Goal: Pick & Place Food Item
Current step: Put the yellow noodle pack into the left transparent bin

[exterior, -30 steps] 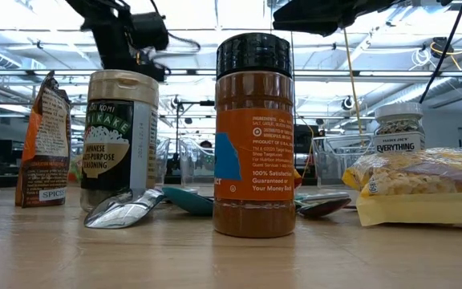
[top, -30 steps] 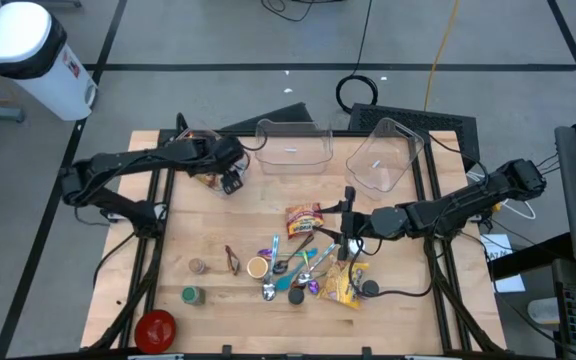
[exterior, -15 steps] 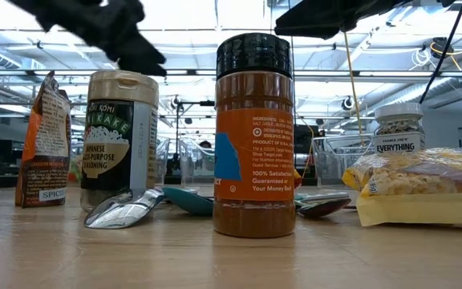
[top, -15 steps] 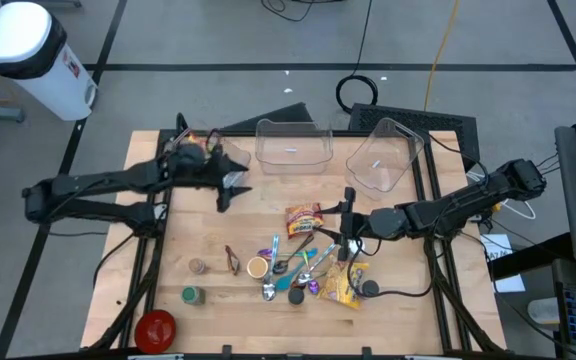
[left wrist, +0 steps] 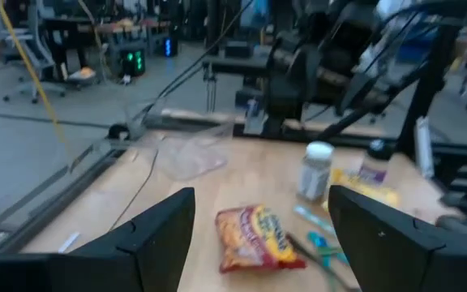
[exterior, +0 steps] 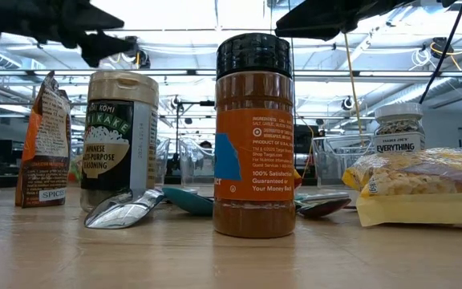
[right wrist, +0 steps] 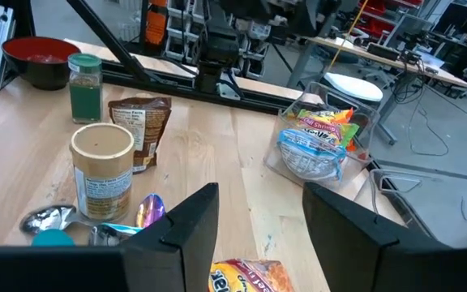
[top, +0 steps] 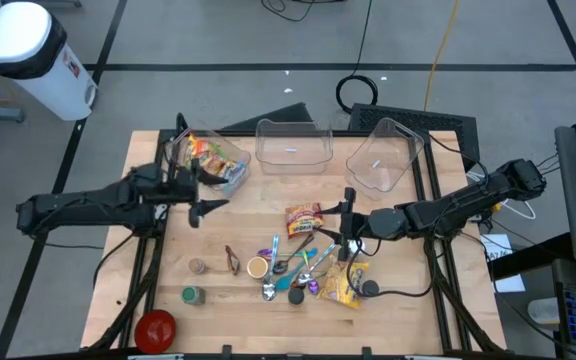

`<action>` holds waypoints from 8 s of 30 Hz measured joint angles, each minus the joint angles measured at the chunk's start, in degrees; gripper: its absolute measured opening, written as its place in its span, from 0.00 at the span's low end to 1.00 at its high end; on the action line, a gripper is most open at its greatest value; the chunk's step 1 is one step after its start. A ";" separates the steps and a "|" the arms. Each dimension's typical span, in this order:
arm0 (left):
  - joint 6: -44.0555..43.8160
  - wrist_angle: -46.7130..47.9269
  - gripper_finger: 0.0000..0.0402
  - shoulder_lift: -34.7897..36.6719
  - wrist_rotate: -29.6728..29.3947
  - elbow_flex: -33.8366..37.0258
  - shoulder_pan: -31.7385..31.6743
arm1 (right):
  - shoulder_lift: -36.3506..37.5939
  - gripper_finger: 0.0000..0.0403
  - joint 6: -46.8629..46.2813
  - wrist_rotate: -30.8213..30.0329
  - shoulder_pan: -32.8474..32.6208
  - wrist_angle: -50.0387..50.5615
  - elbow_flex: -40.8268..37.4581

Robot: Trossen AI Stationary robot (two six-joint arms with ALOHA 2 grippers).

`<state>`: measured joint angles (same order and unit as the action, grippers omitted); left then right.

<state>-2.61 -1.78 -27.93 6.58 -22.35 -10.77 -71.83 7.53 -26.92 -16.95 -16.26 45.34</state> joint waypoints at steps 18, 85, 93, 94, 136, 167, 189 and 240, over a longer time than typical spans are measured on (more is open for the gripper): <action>-0.48 5.92 0.73 5.08 -0.06 0.02 4.94 | 0.00 0.43 0.20 0.01 0.00 0.03 0.00; 0.37 5.98 0.73 5.08 8.29 0.00 14.35 | -8.52 0.63 -10.71 -2.99 -19.02 20.35 10.82; 0.33 6.19 0.73 5.06 8.29 0.00 14.35 | -14.47 0.63 -21.73 -2.94 -16.19 32.81 10.81; 0.30 6.18 0.73 5.07 8.29 0.00 14.35 | -15.06 0.63 -21.88 -2.98 -15.83 33.64 10.77; 0.46 5.64 0.73 1.28 4.13 -0.02 14.35 | -21.49 0.07 -27.34 21.15 -9.80 36.24 10.78; 0.33 4.93 0.73 1.30 3.35 -0.02 14.35 | -19.54 0.05 -17.00 12.06 -10.49 33.09 14.99; 0.44 4.76 0.73 1.30 3.35 -0.02 14.35 | -19.56 0.52 -16.07 12.35 -6.25 22.91 5.93; -0.85 0.75 0.73 0.88 3.35 -0.02 14.35 | -7.81 0.00 -12.20 11.35 -5.48 24.32 6.78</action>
<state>-3.46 -1.03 -27.05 9.93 -22.37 3.57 -79.64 -4.67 -15.58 -22.43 8.06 52.12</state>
